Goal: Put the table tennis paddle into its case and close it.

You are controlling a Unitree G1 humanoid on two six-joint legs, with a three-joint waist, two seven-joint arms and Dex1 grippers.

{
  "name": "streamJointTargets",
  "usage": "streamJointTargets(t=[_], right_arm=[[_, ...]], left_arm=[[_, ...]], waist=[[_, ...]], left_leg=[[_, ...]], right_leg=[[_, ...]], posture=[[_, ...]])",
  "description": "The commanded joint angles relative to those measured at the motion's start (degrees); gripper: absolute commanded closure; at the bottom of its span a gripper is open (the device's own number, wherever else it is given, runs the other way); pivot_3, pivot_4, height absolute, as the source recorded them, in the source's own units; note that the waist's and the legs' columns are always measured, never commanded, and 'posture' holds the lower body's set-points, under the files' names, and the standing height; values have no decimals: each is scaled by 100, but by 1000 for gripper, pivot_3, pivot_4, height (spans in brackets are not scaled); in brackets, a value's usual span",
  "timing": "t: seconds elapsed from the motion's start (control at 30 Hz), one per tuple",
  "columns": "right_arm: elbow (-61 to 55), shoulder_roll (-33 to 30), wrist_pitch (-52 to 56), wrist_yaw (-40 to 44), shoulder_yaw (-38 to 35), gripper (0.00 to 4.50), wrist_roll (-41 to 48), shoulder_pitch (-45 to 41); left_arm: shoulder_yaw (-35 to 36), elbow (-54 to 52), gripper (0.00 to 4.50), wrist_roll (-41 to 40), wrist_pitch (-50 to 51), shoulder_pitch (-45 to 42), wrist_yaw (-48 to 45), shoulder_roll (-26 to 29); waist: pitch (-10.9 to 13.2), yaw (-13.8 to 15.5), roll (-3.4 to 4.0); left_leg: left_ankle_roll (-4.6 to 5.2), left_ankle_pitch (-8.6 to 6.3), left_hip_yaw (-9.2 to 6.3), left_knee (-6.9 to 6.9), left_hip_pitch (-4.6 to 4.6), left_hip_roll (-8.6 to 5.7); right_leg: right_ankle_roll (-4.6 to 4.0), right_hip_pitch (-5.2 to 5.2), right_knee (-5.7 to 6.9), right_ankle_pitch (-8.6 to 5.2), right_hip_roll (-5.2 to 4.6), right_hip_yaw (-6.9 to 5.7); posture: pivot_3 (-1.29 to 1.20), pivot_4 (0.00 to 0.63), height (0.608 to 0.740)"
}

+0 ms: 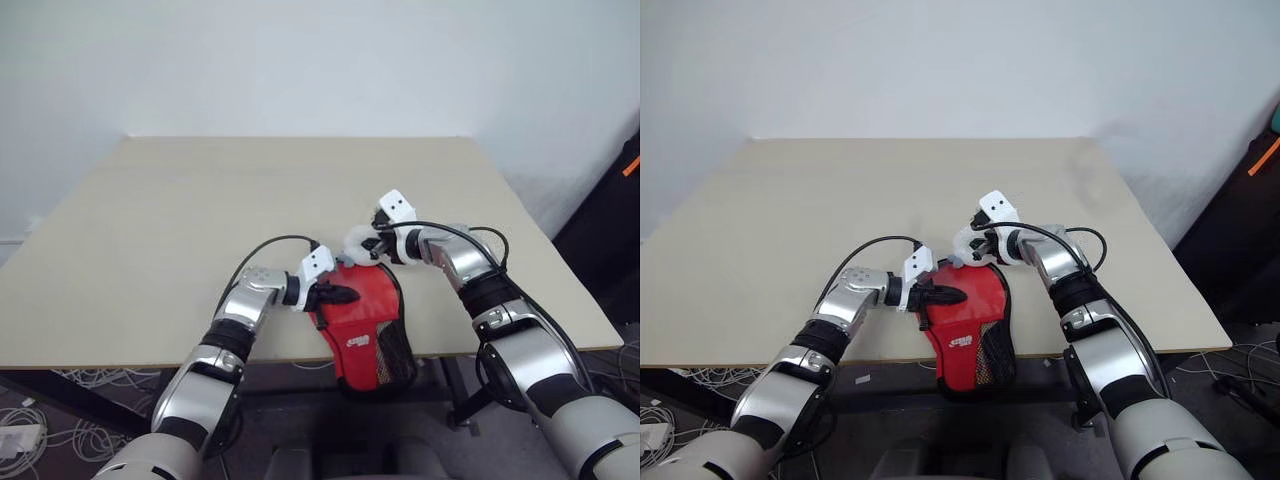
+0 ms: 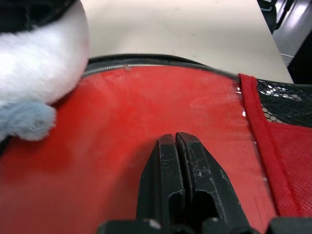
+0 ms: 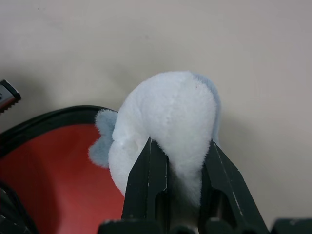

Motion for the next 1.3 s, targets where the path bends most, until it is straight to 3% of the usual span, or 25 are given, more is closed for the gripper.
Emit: streamJointTargets(t=[0.03, 0.57, 0.93, 1.3], right_arm=[[-478, 44, 101, 100, -58, 4257, 40, -210], [-469, 111, 140, 123, -40, 4257, -72, -152], [-371, 54, 83, 103, -96, 4257, -126, -150], [1439, -323, -866, -108, -296, 4257, -350, -646]], left_arm=[[60, -325, 4500, -129, 90, -80, -244, 155], [195, 521, 4500, -21, -438, -413, 429, -382], [25, 644, 4500, 152, -555, -138, 366, -233], [-51, 379, 4500, 163, -441, 185, 144, -46]], waist=[[1, 0, 0], [1, 2, 1], [1, 1, 1], [-1, 1, 3]], left_leg=[[0, 0, 0, 0, -1, 0], [0, 0, -7, 11, -22, -2], [0, 0, -8, 10, -21, -1], [0, 0, -5, 3, -5, -1]], right_leg=[[0, -1, 0, 0, 0, 0], [0, -12, 0, 0, 2, -2], [0, -11, 1, 0, 3, -2], [0, 2, -2, 0, 2, -1]], posture=[[0, 0, 740], [0, 0, 740], [0, 0, 740], [0, 0, 740]])
